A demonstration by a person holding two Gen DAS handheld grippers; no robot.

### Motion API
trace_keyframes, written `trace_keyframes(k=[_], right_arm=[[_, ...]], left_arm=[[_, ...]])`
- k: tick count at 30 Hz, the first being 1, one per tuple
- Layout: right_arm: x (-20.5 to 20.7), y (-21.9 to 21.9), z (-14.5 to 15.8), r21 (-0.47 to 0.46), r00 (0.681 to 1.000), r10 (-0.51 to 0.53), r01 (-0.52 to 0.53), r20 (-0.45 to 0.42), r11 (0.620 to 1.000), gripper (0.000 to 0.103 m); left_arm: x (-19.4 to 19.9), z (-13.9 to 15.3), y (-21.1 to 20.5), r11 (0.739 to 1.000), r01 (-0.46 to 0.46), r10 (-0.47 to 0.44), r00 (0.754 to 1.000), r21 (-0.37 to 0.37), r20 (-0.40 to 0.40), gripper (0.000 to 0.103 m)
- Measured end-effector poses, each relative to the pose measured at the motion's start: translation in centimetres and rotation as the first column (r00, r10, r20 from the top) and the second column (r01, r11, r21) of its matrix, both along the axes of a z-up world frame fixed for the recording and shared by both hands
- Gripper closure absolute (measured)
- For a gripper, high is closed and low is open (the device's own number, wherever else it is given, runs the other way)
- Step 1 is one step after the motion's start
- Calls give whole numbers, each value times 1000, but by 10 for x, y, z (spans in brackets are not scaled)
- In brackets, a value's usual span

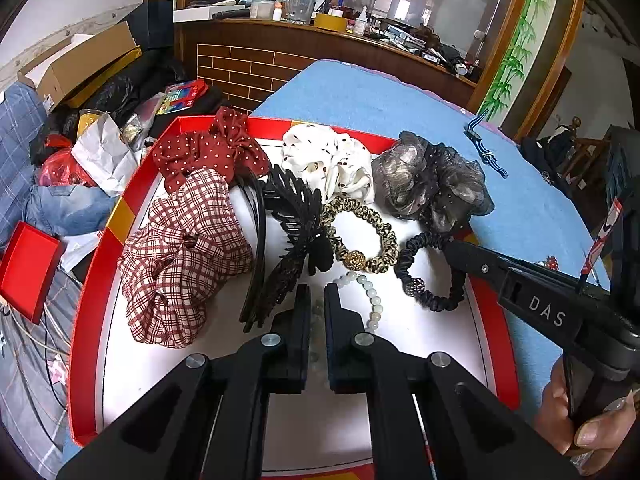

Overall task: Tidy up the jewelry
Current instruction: 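Open both grippers to release the bracelet and scrunchie into the tray, then move both grippers back toward the remaining pearl and red bead bracelets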

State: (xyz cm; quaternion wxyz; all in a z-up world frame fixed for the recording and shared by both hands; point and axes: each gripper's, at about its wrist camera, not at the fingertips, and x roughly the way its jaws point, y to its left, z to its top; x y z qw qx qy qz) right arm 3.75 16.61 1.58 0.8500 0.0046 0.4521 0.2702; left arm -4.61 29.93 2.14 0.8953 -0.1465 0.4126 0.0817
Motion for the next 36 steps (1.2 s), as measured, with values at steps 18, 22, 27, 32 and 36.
trace_keyframes(k=[18,22,27,32,36], right_arm=[[-28,-48,39,104,999,-1,-3,41,995,93],[-33,-68,44,125,999,-25,20,41,992,93],[-39,-88,43,129,998,-47,41,41,991,93],[-42,-106,41,138,997,-68,62,37,988,93],[-45,-116,40,143,996,-79,74,33,987,93]], left_arm=[[-8,25,-41,995,19,-23,999,97,36,93],[-9,30,-63,985,35,-44,998,170,51,86],[-10,34,-90,972,65,-81,995,225,60,86],[-13,34,-110,959,88,-109,992,269,62,86],[-14,35,-123,950,102,-125,990,296,59,86]])
